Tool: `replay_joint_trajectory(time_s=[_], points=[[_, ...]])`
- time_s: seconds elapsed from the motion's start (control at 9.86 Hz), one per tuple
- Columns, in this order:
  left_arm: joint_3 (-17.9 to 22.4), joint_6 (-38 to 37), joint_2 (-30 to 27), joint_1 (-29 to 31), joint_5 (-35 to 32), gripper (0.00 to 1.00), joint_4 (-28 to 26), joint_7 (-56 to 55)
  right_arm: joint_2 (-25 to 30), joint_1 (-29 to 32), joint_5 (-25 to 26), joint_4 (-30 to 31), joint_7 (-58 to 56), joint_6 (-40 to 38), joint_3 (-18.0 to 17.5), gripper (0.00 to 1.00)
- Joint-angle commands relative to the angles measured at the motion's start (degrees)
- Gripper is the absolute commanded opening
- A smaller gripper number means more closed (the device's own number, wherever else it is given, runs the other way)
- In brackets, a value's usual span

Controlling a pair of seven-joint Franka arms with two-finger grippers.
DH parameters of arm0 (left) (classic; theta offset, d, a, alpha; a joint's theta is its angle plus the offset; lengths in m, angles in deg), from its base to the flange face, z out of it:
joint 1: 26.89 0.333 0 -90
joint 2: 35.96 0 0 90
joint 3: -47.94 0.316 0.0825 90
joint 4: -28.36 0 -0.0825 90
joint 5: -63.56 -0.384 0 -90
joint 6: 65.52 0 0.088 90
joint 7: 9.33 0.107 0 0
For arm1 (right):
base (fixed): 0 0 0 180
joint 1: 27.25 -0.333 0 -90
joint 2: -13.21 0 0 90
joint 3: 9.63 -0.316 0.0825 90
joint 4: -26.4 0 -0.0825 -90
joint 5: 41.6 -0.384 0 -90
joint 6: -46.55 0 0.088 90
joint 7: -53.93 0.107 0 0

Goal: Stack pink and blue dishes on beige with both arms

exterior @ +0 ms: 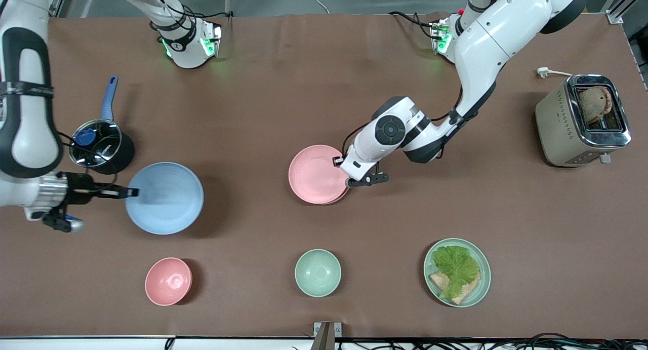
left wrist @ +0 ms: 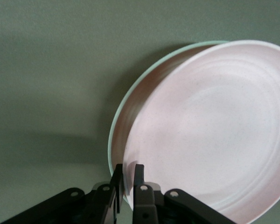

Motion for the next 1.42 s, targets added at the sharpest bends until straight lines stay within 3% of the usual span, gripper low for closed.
replay_joint_trajectory(time_s=[0.0,0.1,0.3,0.61,0.71,0.91,1.12,1.32], points=[[0.21,-5.69,-3.20,0.36,-1.68,0.88,-2.74,-0.35,3.63,0.47,1.54,3.15,10.18,2.46,-7.98,0.01],[0.21,-8.94,-4.88,0.79,-1.86,0.98,-3.01,2.27,4.50,0.47,1.54,4.99,13.87,4.74,-11.24,0.01],[0.73,-15.88,-10.92,1.76,-1.68,1.00,-3.02,7.55,5.56,0.38,1.54,7.71,20.73,8.78,-19.31,0.01],[9.94,-19.08,-23.23,1.23,1.72,1.00,-2.49,17.54,6.18,-1.45,1.89,19.20,27.77,29.63,-31.01,0.01],[15.88,-19.08,-26.66,0.89,4.96,1.00,-1.01,23.07,5.83,-3.64,1.98,21.85,29.79,35.73,-32.35,0.01],[23.89,-19.35,-33.60,0.89,12.60,1.00,-0.03,36.52,3.82,-7.17,1.98,25.64,29.90,46.10,-32.36,0.01],[30.59,-26.25,-40.28,0.89,17.12,1.00,1.37,47.07,0.75,-8.15,5.47,28.72,29.81,55.09,-32.36,0.01],[35.08,-36.70,-45.73,0.89,17.13,1.00,3.48,54.91,-1.20,-8.15,6.46,29.09,29.73,57.41,-32.36,0.02]])
